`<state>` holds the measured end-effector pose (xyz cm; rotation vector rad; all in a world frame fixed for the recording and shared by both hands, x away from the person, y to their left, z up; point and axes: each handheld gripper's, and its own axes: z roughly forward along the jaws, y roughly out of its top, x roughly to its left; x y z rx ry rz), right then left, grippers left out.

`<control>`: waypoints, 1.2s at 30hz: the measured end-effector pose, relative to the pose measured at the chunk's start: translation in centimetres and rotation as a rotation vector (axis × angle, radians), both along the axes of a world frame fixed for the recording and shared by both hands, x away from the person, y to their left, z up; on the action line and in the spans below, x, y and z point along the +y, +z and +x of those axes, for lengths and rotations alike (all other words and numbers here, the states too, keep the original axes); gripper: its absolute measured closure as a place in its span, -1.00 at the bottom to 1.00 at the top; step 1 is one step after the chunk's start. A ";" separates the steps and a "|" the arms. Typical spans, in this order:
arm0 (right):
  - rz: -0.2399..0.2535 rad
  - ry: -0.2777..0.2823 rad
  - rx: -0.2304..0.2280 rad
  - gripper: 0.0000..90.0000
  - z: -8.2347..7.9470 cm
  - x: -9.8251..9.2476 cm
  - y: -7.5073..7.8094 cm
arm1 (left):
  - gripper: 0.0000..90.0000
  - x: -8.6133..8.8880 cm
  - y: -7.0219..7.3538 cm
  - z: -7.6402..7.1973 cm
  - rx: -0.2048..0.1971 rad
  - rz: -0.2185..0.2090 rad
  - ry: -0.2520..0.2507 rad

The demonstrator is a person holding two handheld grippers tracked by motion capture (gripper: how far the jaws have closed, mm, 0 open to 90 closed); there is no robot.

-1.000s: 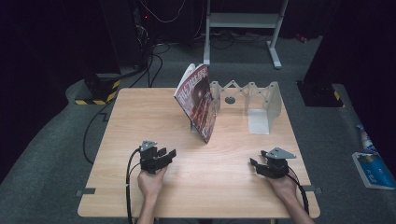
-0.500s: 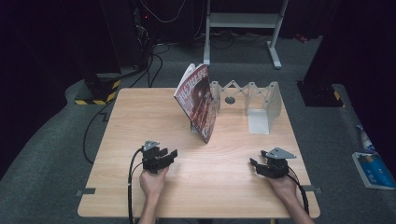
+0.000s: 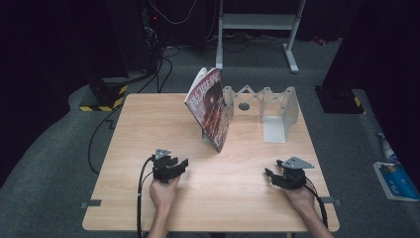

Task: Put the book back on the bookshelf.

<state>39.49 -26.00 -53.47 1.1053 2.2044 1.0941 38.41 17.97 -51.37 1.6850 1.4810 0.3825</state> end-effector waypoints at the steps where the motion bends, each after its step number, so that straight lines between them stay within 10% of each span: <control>1: 0.000 0.000 0.000 -0.17 0.0 0.0 0.0 | 0.09 0.0 -0.1 0.1 0.005 0.004 0.003; 36: 0.000 0.000 0.001 -0.17 0.0 0.0 0.0 | 0.03 -2.2 -1.3 1.7 -0.047 0.223 0.005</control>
